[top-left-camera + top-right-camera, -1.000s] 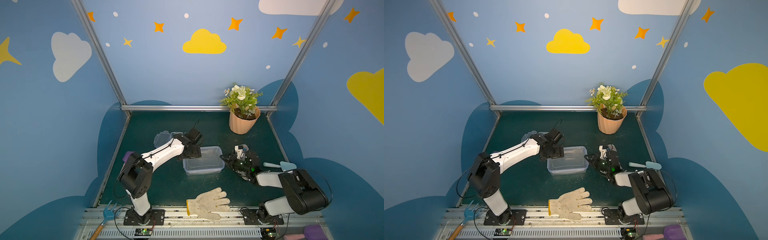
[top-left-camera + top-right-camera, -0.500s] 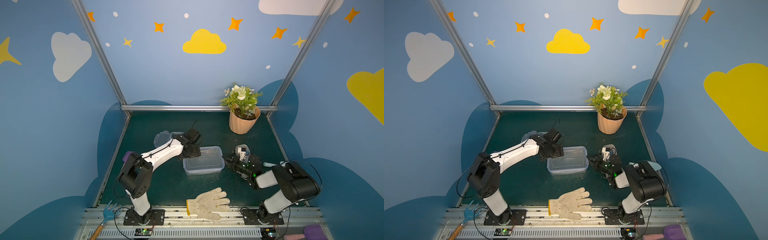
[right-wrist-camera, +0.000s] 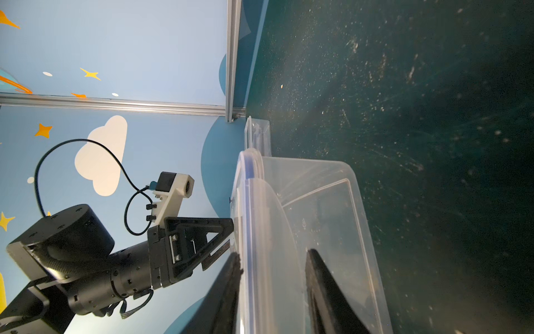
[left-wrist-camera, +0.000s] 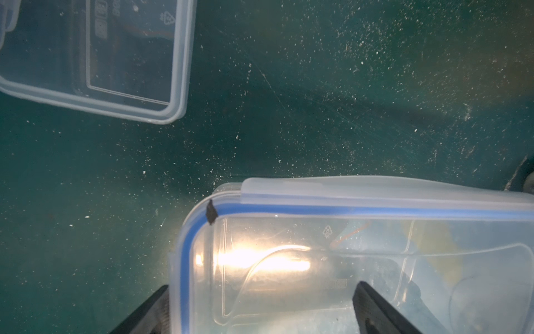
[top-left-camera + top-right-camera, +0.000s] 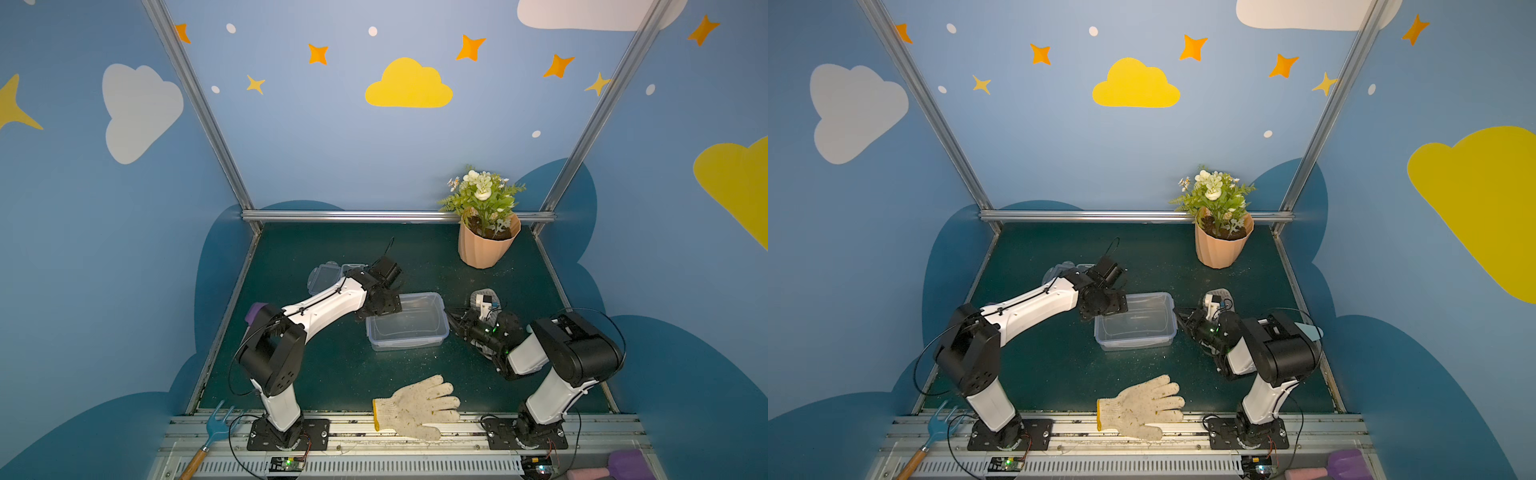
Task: Wipe the insides of the lunch boxes
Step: Open the fastener of the lunch box.
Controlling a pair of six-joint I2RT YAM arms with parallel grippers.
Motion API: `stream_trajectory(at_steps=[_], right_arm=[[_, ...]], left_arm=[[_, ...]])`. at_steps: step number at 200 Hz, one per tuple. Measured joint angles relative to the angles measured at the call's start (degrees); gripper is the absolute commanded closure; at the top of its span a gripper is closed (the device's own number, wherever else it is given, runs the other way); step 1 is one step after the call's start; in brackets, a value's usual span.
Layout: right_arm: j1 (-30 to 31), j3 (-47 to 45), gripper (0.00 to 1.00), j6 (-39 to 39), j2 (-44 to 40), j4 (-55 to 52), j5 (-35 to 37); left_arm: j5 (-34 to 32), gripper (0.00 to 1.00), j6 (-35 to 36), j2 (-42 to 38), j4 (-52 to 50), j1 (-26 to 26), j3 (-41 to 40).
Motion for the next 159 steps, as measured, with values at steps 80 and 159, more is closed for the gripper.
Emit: stream_trajectory(at_steps=[80,159], right_arm=[[1.3,1.3,0.61,0.6,1.0,0.0,0.5],[2.2,1.4,0.86,1.1,1.3,0.8,2.8]], left_arm=[[0.0,0.05,-0.4,0.0,0.2,0.0,-0.1],[-0.5,0.06,-0.6,0.1,0.9,0.2,-0.1]])
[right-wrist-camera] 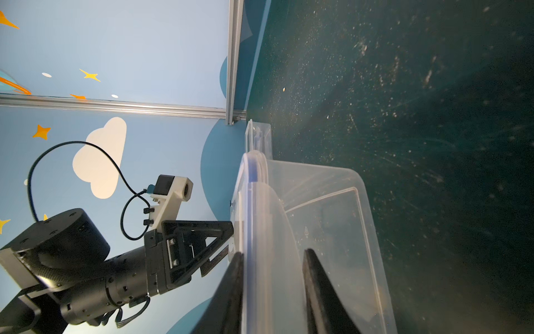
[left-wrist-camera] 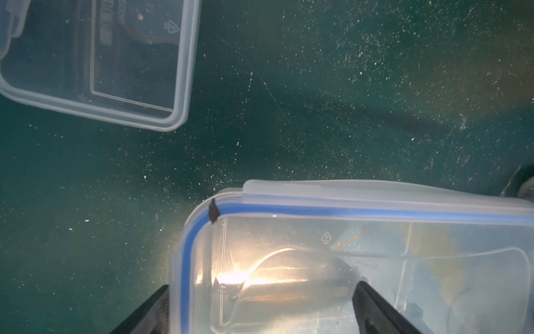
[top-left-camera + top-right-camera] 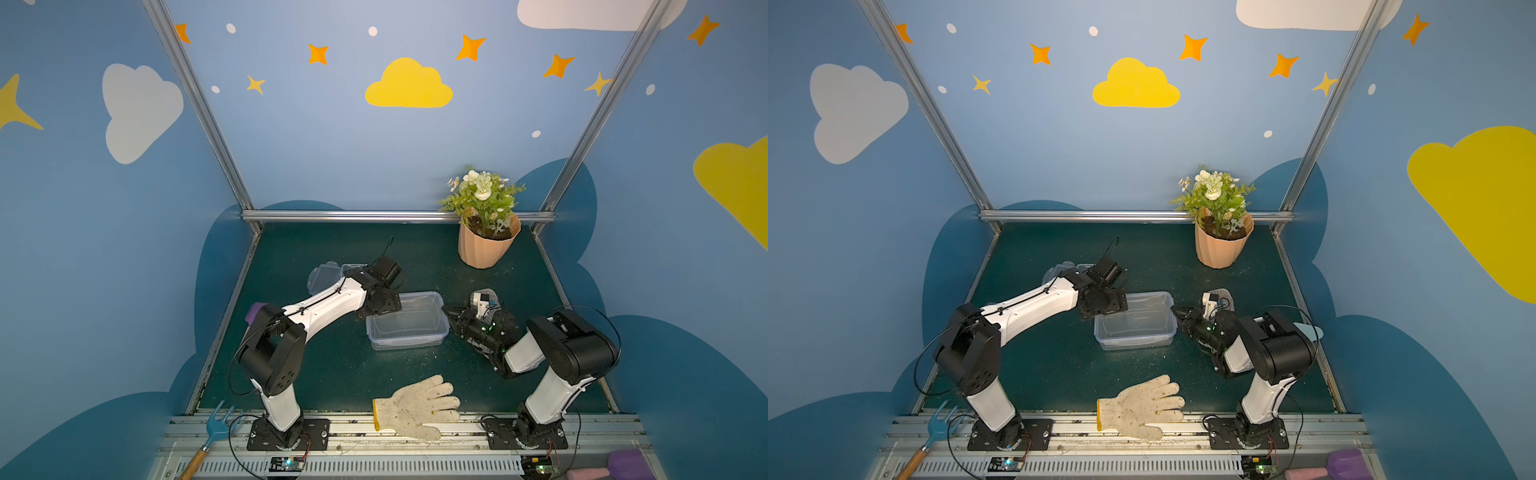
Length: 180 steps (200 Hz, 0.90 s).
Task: Wipe the insides of the lunch boxes
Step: Open the fastener of the lunch box.
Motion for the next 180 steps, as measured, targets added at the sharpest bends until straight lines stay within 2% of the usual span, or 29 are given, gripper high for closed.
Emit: stream_trajectory(at_steps=[21,80,101,150,180], right_arm=[[0.2,0.0,1.00,0.0,0.0,0.1,0.5],[2.0,-0.2,1.00,-1.9,-1.8,-1.9,4.6],[3.8,-0.2,1.00,-4.7,-6.3,-8.3,8.7],[8.8,1.4,1.00,-11.6,-20.6,-31.0,18.4],[10.4,2.4,1.00,-13.7,-23.0,-36.2,21.7]], left_arm=[[-0.1,0.05,0.0,0.0,0.1,0.0,0.0],[-0.5,0.06,-0.9,0.2,0.8,0.0,-0.3],[-0.6,0.06,-1.1,0.2,1.1,0.0,-0.4],[-2.2,0.06,-1.5,0.2,2.3,0.0,-0.9],[-2.7,0.06,-1.9,0.2,3.1,0.0,-1.3]])
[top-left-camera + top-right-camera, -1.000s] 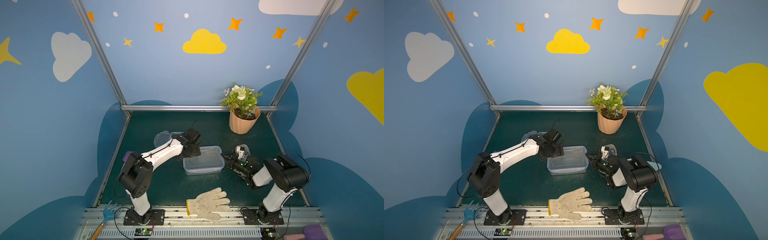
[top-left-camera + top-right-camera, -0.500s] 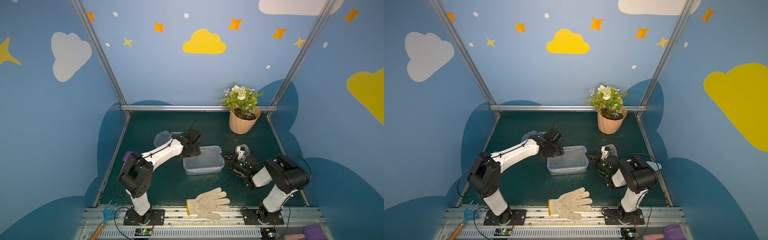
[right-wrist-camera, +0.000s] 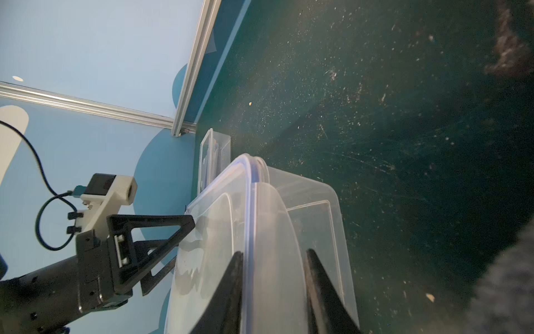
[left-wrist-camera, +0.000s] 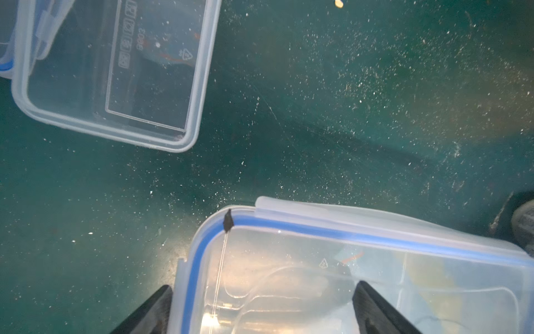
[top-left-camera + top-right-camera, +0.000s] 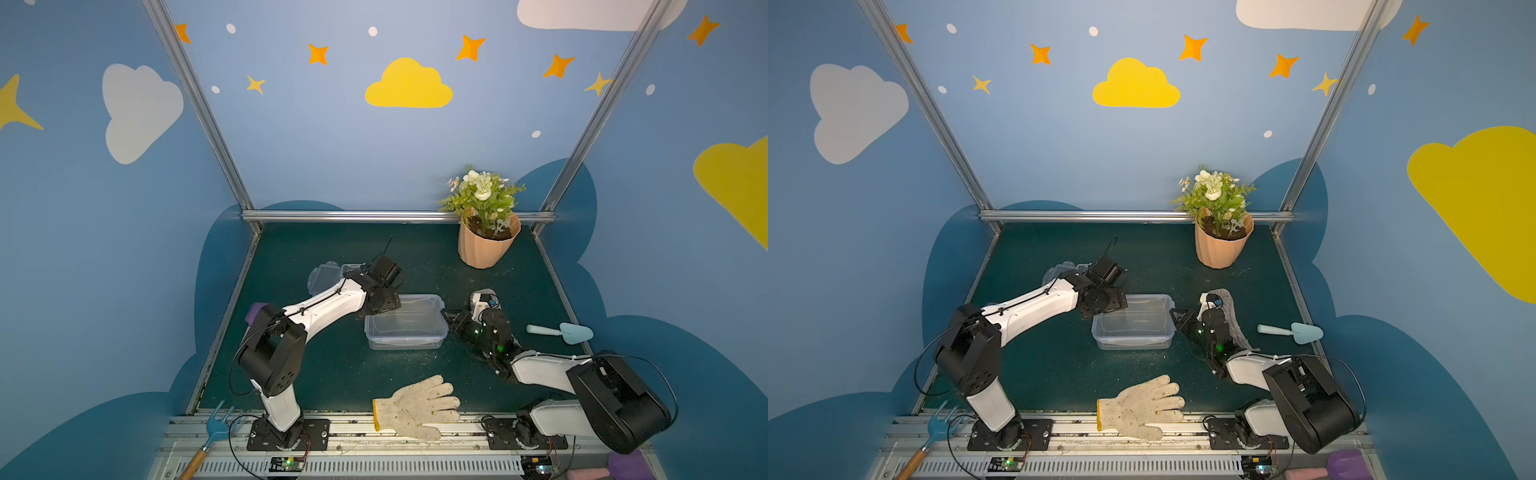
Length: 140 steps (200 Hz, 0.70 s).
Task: Wipe the insides of the lunch boxes
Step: Open the fastener of the lunch box.
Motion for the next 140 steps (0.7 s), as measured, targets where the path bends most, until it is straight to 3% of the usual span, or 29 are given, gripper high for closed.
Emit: stream_trajectory(at_steps=[78,140], right_arm=[[4.7,5.8,1.00,-5.9,-3.6,-14.4,10.7],[7.4,9.0,1.00,-9.7,-7.1,-26.2,14.7]], left_arm=[[-1.3,0.06,-0.4,0.0,2.1,0.0,-0.8],[-2.0,0.06,-0.5,-0.2,2.6,-0.2,-1.4]])
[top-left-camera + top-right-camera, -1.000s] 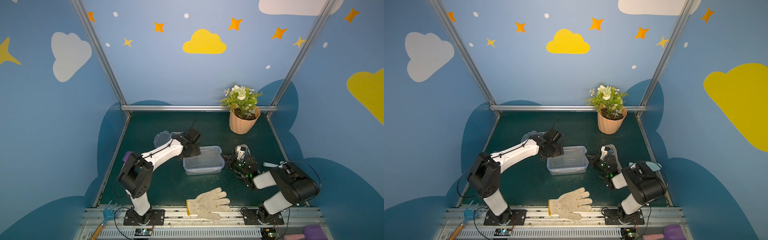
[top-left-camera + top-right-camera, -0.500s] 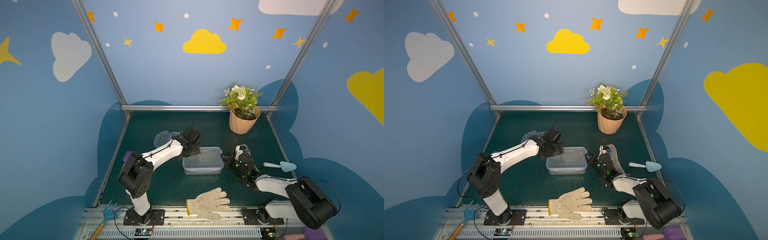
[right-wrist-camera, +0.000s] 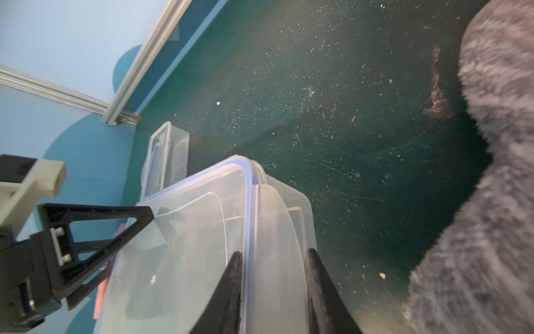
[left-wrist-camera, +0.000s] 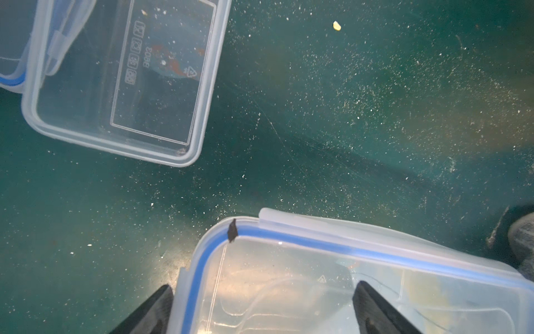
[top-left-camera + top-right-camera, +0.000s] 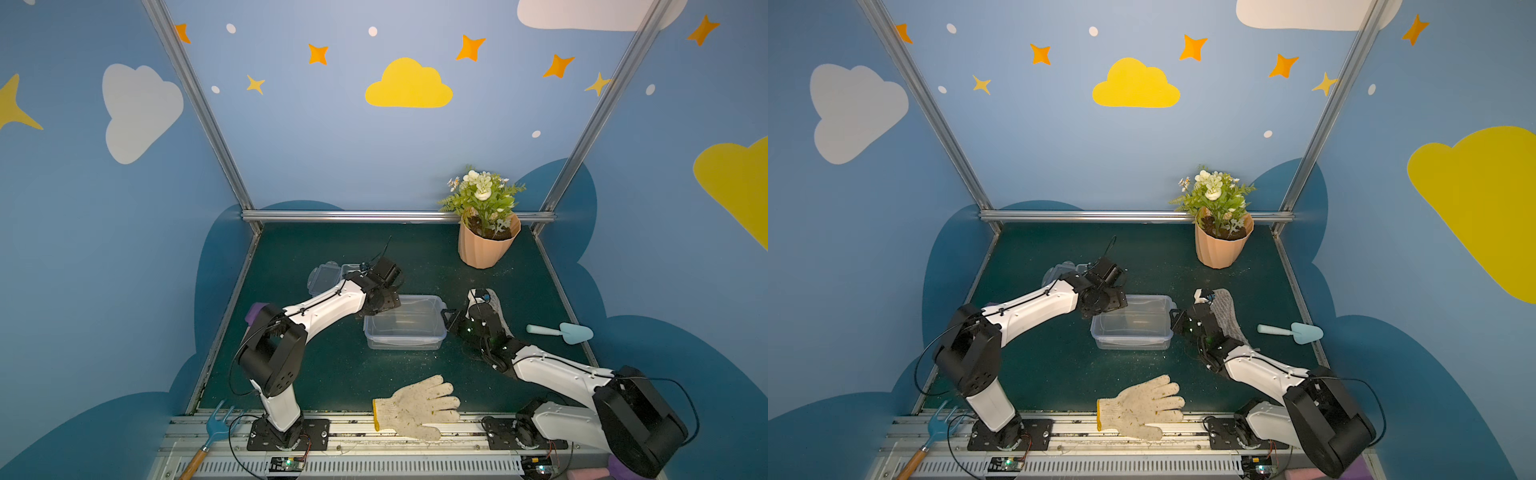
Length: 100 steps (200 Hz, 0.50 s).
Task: Wipe the insides of the lunch boxes
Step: Open the fastener of the lunch box.
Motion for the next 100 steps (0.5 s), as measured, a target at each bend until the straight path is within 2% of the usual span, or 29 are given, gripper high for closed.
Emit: stream_trajectory(at_steps=[76,100], right_arm=[[2.1,4.2,1.00,-4.6,-5.6,-13.4,3.2],[2.6,4.9,0.84,-4.9,-6.3,-16.0,2.3]], left_arm=[[-1.2,0.06,-0.7,-0.7,1.0,-0.6,-1.2],[-2.0,0.06,-0.8,-0.8,2.1,-0.6,-1.6]])
